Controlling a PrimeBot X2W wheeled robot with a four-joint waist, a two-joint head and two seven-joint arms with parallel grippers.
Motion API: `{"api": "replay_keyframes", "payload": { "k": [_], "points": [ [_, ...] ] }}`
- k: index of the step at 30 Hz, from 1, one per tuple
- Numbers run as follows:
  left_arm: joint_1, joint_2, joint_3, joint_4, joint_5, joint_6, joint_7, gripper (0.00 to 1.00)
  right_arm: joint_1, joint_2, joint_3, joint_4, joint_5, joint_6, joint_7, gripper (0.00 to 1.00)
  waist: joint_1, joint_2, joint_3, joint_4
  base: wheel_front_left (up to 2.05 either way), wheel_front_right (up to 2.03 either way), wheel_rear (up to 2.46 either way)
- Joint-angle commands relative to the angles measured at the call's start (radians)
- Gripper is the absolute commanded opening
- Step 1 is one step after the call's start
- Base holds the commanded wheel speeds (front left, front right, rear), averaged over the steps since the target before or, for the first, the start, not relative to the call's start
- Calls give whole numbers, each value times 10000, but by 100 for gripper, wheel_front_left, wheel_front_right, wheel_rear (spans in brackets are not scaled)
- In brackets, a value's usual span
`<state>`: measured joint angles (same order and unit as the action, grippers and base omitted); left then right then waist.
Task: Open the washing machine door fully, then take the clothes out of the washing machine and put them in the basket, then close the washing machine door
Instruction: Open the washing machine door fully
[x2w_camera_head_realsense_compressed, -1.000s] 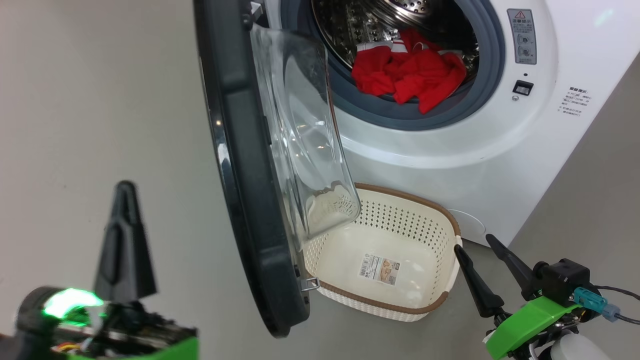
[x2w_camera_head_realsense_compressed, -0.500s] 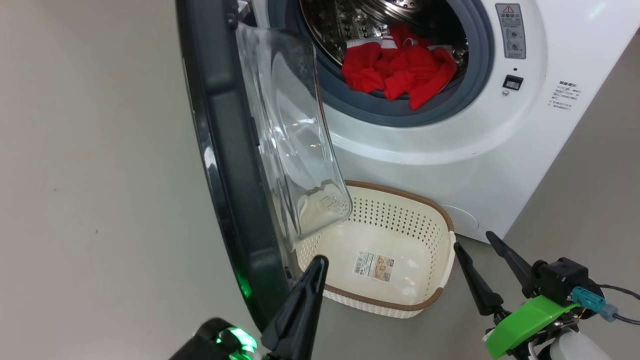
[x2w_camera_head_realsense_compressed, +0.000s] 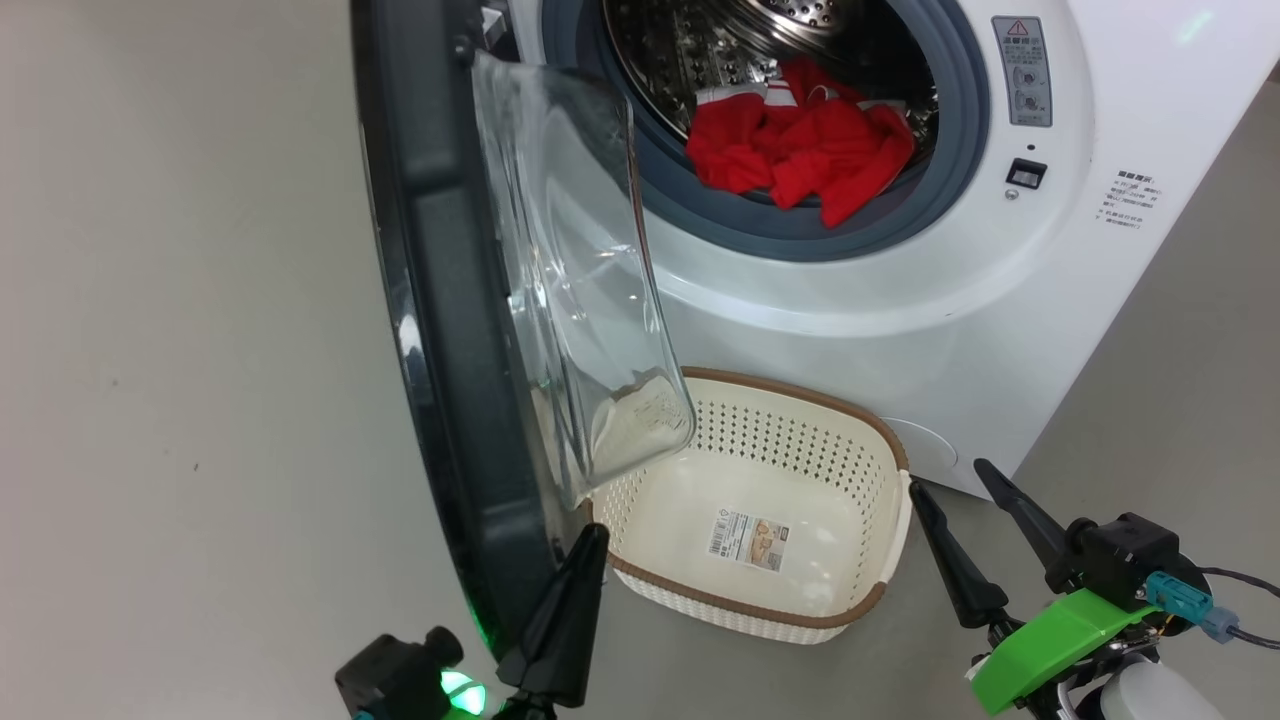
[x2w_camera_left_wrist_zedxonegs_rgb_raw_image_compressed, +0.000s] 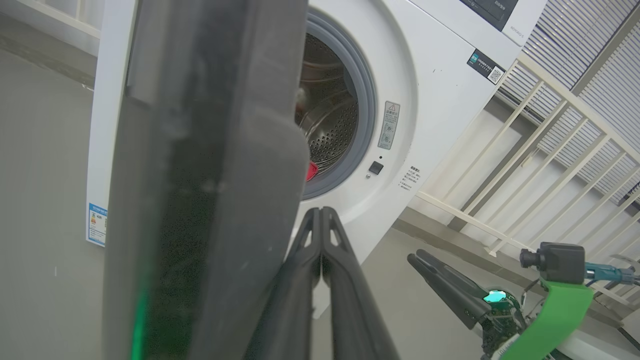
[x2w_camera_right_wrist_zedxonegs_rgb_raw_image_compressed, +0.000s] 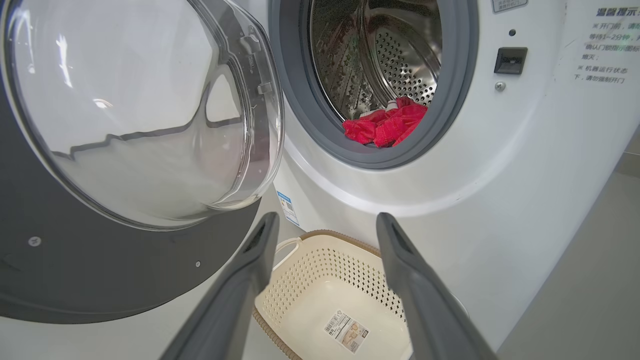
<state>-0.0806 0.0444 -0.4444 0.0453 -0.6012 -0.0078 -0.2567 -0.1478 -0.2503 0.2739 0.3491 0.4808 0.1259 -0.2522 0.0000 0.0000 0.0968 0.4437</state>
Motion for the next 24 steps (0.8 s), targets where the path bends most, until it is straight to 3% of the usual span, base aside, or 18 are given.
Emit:
{"api": "replay_keyframes", "payload": {
  "k": [1,12,24],
  "points": [
    [-270,58,527,-78,-104,153,-51,0,4,-45,128,-272,-133,48,-95,100,0,0,-35,29,0,0,0],
    [104,58,1659,39,165,312,-51,0,135,3,80,-324,-171,48,-95,100,0,0,-71,355,0,0,0],
    [78,58,4048,210,649,299,-51,0,61,-59,261,-364,-187,48,-95,100,0,0,134,406,0,0,0]
  ]
}}
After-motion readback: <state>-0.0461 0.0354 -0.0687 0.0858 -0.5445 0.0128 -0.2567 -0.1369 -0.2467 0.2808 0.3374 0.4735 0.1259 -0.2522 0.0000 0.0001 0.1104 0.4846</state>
